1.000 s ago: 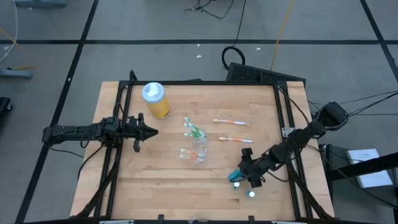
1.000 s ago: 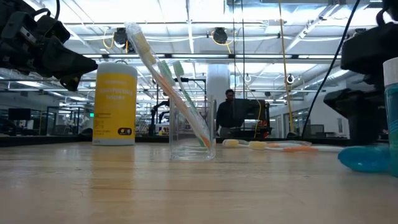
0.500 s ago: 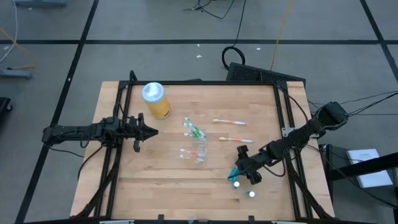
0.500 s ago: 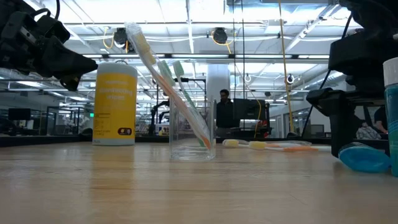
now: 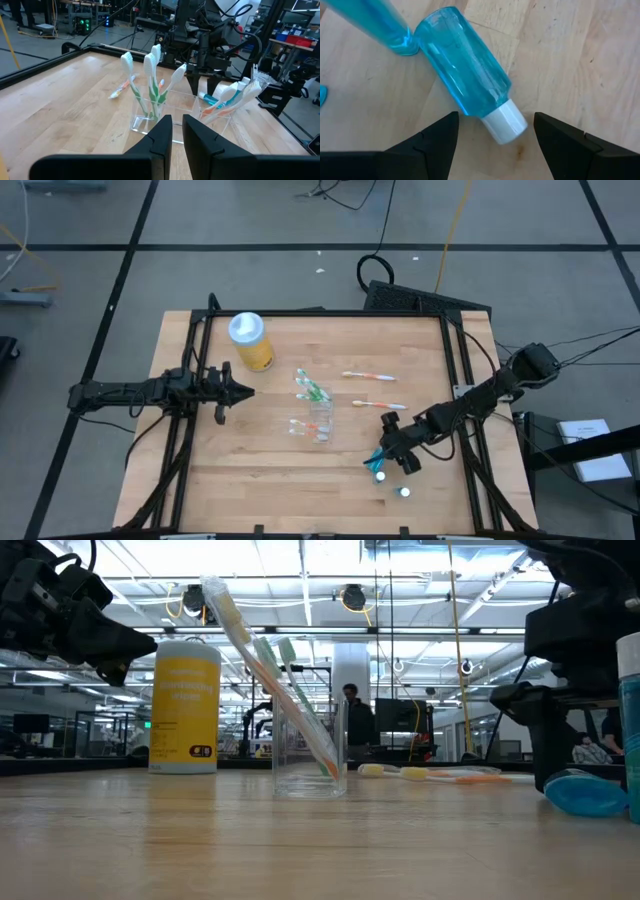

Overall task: Pick & Place toothbrushing station
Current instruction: Put the blue mouthwash bottle into the transparent organizer

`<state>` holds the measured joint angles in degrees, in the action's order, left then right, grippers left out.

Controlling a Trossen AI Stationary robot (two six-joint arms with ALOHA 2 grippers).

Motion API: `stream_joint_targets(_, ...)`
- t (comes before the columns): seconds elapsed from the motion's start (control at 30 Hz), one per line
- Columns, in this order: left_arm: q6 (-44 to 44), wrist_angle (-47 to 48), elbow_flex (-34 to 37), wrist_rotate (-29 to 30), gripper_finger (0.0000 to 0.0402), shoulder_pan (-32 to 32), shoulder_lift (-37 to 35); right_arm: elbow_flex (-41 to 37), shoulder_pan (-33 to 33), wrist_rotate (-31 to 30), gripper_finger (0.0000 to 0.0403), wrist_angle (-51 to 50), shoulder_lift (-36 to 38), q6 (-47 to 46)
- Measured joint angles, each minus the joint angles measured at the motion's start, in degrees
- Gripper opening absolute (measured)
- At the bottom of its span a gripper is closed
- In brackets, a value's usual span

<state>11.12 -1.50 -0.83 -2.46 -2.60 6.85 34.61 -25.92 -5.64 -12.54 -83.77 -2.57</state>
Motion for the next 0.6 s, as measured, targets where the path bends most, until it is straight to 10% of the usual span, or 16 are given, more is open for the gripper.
stream_joint_targets(0.6, 0.0, 0.0, 0.0, 0.0, 0.0049, 0.0, 0.0, -9.9, 2.3, -0.4, 0.0252, 8.2, 4.6, 3.0)
